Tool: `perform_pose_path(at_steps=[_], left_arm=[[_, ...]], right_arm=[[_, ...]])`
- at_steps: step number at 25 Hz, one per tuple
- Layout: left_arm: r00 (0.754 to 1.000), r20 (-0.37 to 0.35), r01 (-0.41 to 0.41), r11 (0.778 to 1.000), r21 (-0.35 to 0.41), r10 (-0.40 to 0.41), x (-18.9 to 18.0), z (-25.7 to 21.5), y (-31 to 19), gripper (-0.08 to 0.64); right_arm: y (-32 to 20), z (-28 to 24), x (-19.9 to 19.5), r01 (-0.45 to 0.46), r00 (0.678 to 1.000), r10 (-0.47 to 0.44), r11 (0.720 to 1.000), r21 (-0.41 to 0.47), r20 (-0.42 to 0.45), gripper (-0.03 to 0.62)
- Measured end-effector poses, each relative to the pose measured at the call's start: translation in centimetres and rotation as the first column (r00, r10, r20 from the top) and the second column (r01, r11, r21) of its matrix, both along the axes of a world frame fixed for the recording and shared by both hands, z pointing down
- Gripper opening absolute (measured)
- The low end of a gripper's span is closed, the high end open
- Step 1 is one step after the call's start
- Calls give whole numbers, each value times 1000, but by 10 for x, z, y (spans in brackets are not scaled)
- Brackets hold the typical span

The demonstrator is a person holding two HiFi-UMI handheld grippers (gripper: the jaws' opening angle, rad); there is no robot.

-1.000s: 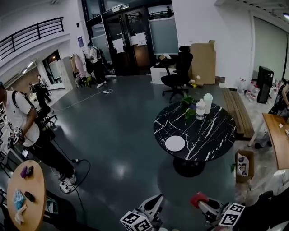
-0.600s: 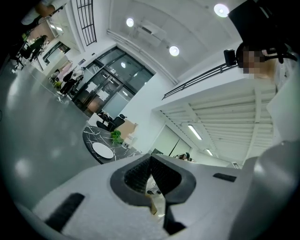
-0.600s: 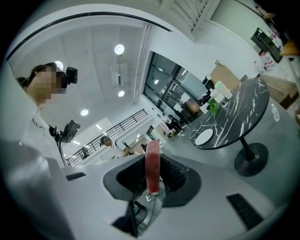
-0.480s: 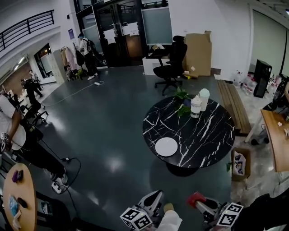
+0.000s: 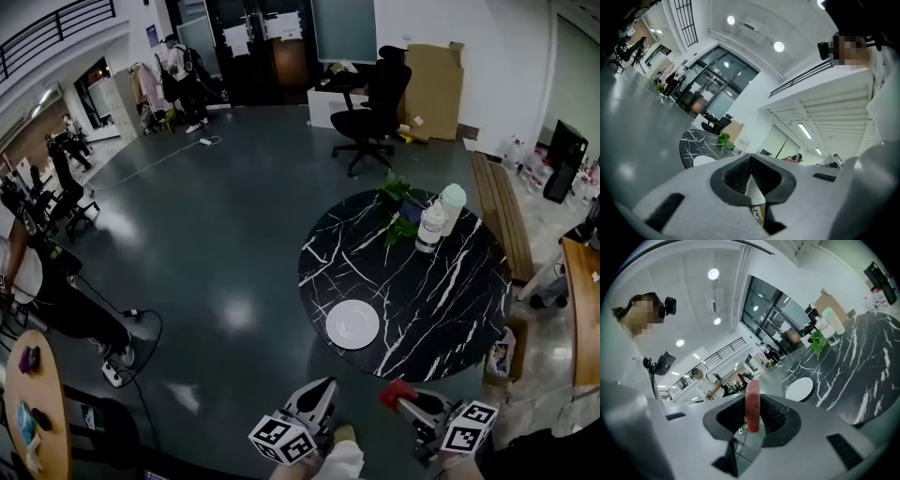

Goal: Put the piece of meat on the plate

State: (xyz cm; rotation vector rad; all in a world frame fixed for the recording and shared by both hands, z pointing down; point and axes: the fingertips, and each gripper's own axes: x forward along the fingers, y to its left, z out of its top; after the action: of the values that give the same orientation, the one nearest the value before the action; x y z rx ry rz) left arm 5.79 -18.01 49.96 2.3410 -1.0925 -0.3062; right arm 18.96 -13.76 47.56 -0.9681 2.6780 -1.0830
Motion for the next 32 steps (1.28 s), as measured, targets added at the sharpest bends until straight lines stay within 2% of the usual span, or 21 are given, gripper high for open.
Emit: perform_pose_path(at_steps=[5,8,16,19,22,26,29,32], left_arm=[[999,41,10,1000,-15,-9,-8,20,-45,8],[998,64,30,999,-23,-28,-12,30,-63,8],[987,72,148,987,-68,-143,-28,59,-93,8],[978,65,204,975,-83,-199,-33,64,-101,8],[972,83,225,971,-83,-218,-38,73,-111,8],[959,85,278,955,-103,-270,-46,79,-116,8],[954,84,296,948,-117,-288,-52,87,-116,8],[946,88,321,937,-136,-311,-59,90,-113,8]], right_arm=[[-57,14,-16,63,995,-63,998,8,-71,89],[-84,26,-24,85,993,-86,996,-23,-83,89],[-145,69,-42,174,970,-185,981,-82,-157,89],[-165,88,-44,202,952,-223,972,-117,-211,89],[-189,107,-49,218,932,-251,965,-148,-261,89],[-205,131,-63,278,884,-331,940,-199,-329,89],[-213,142,-76,319,856,-381,921,-223,-350,89],[-215,150,-87,341,843,-409,909,-239,-349,89]])
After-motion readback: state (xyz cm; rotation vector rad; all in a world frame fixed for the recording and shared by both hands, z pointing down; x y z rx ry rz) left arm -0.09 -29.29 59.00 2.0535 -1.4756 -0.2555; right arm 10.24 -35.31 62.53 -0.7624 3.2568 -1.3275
